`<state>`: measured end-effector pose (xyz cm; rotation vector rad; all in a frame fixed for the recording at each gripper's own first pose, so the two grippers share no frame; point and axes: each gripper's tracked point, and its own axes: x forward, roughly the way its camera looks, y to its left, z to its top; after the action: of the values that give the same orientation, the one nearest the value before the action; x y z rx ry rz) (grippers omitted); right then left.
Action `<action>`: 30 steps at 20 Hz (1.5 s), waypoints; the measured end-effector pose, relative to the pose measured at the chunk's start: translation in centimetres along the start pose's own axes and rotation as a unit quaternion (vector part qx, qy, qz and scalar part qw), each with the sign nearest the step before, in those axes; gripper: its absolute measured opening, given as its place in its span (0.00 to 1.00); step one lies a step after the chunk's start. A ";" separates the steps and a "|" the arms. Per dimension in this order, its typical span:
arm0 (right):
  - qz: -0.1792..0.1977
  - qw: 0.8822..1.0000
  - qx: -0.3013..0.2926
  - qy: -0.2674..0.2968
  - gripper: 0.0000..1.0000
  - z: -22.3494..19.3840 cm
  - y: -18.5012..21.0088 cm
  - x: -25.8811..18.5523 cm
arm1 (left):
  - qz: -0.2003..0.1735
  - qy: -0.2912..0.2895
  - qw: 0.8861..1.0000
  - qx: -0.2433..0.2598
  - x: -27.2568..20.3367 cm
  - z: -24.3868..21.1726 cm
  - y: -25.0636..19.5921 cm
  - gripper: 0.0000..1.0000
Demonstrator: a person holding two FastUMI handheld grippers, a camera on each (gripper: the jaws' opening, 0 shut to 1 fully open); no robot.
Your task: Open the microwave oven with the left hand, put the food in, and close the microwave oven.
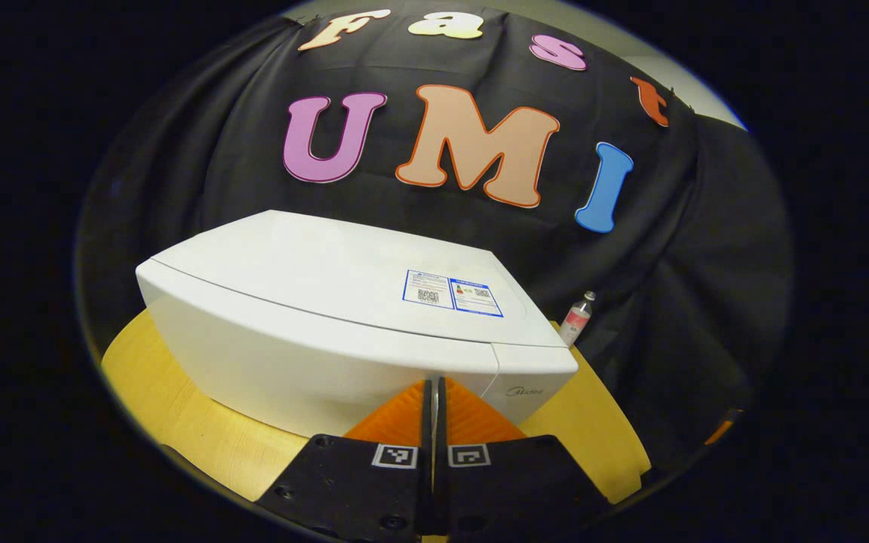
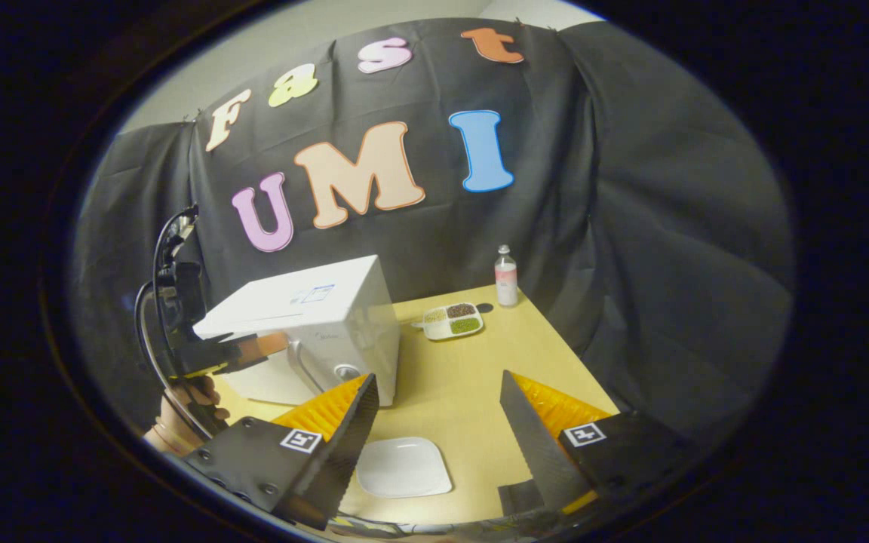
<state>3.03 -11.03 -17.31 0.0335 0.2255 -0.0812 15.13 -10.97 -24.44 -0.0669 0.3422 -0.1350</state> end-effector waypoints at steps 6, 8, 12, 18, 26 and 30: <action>-0.006 1.000 -0.003 -0.001 0.92 0.0 -0.6 -0.8 | -0.004 -0.031 0.999 0.041 -2.1 2.5 -1.3 0.01; -0.009 1.000 -0.004 -0.006 1.00 0.4 -0.8 -0.9 | -0.006 -0.048 0.998 0.051 -3.8 4.0 -1.9 0.01; -0.011 1.000 -0.021 -0.018 0.99 1.2 -0.9 -1.2 | -0.001 -0.071 0.994 0.078 -6.9 4.9 -2.0 0.01; 0.008 0.999 -0.032 -0.036 1.00 3.1 0.4 -1.5 | 0.035 -0.096 0.991 0.089 -11.8 5.9 -0.8 0.19; 0.031 0.995 -0.064 -0.072 0.92 6.1 1.9 -1.7 | 0.089 -0.132 0.980 0.123 -15.6 7.1 0.4 0.99; 0.050 0.994 -0.049 -0.079 0.92 7.0 2.5 -2.0 | 0.099 -0.150 0.976 0.123 -17.0 8.4 0.2 0.98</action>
<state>2.89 -8.64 -9.96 -0.0587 0.0682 0.0278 2.10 -7.95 -10.92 0.1908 0.0281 0.0315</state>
